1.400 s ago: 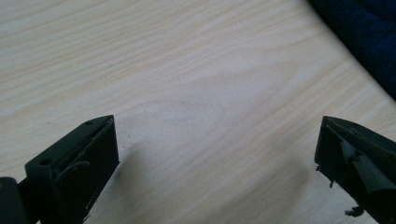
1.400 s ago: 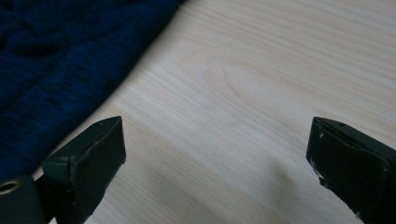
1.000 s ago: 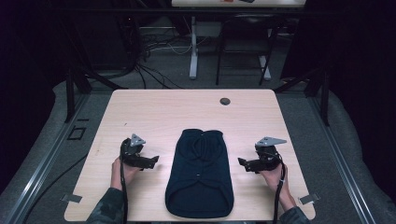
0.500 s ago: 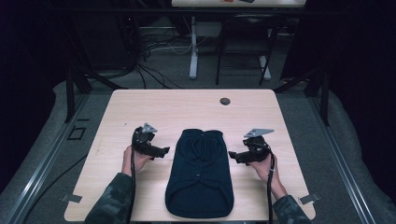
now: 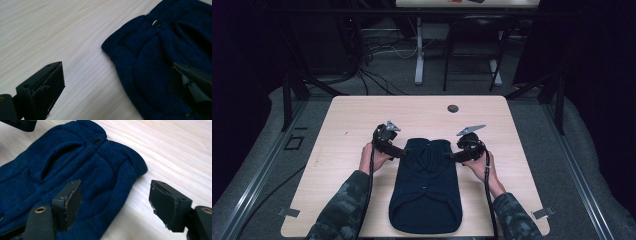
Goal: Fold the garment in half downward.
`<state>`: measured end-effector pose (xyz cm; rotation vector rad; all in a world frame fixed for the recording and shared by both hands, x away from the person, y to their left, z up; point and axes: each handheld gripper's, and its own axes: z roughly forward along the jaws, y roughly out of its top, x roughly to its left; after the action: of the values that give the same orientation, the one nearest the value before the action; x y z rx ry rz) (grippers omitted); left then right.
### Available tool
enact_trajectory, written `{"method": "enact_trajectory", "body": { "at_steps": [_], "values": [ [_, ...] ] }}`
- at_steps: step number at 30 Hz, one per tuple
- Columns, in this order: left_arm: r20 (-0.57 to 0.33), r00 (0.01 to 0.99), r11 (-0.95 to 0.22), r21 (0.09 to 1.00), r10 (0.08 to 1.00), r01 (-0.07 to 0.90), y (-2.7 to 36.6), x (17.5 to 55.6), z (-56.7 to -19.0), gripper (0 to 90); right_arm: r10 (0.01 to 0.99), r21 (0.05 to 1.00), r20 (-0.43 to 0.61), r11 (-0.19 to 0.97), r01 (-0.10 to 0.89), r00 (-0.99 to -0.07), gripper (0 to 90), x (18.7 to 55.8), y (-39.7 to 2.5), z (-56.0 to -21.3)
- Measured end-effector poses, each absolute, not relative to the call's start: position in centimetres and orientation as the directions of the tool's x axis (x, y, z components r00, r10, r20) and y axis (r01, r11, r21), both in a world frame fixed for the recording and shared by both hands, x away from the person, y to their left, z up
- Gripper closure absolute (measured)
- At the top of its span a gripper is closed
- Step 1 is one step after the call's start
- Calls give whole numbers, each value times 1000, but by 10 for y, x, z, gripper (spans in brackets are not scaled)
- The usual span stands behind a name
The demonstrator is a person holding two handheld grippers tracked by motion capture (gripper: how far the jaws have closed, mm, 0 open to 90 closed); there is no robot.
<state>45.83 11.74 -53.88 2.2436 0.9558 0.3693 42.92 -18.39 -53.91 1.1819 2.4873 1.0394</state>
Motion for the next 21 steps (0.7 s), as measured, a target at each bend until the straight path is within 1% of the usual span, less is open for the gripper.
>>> {"method": "enact_trajectory", "body": {
  "at_steps": [1,2,3,4,5,6,9,11,12,13,14,15,18,19,20,21],
  "values": [
    [-3,689,-509,671,725,539,115,461,-539,24,744,671,101,439,597,-661,305,432,-181,-540],
    [-12,690,-510,664,723,546,113,465,-540,55,750,669,97,437,601,-654,323,436,-178,-541],
    [-25,691,-507,660,723,555,111,468,-540,79,757,666,108,426,612,-645,360,443,-175,-541],
    [-36,688,-499,660,725,561,109,471,-541,79,757,666,108,426,612,-645,360,443,-175,-541],
    [-40,685,-496,660,727,564,107,474,-541,96,766,669,99,421,613,-635,388,450,-171,-542],
    [-61,686,-491,654,725,576,103,480,-543,100,770,665,94,424,615,-631,392,453,-168,-544],
    [-69,685,-492,644,725,586,99,485,-546,116,773,649,93,432,627,-628,410,459,-164,-546],
    [-47,686,-513,627,726,586,93,487,-552,155,780,622,80,447,642,-621,428,465,-157,-553],
    [-43,688,-522,618,724,588,91,487,-554,155,780,622,80,447,642,-621,428,465,-157,-553],
    [-39,694,-535,605,719,589,89,488,-557,184,782,615,88,445,651,-618,430,466,-156,-557],
    [-40,696,-541,598,717,591,88,488,-558,184,782,615,88,445,651,-618,430,466,-156,-557],
    [-42,698,-546,590,715,595,87,489,-560,204,783,611,89,445,655,-615,433,467,-156,-558],
    [-21,699,-562,577,715,593,85,488,-561,228,783,592,99,450,669,-614,445,469,-156,-563],
    [-14,702,-570,571,712,590,84,488,-562,247,778,590,95,459,664,-621,455,469,-157,-564],
    [-5,700,-574,568,714,590,83,487,-562,289,773,591,102,459,663,-626,472,469,-158,-565],
    [-11,703,-573,570,711,589,83,487,-562,289,773,591,102,459,663,-626,472,469,-158,-565]
  ]
}}
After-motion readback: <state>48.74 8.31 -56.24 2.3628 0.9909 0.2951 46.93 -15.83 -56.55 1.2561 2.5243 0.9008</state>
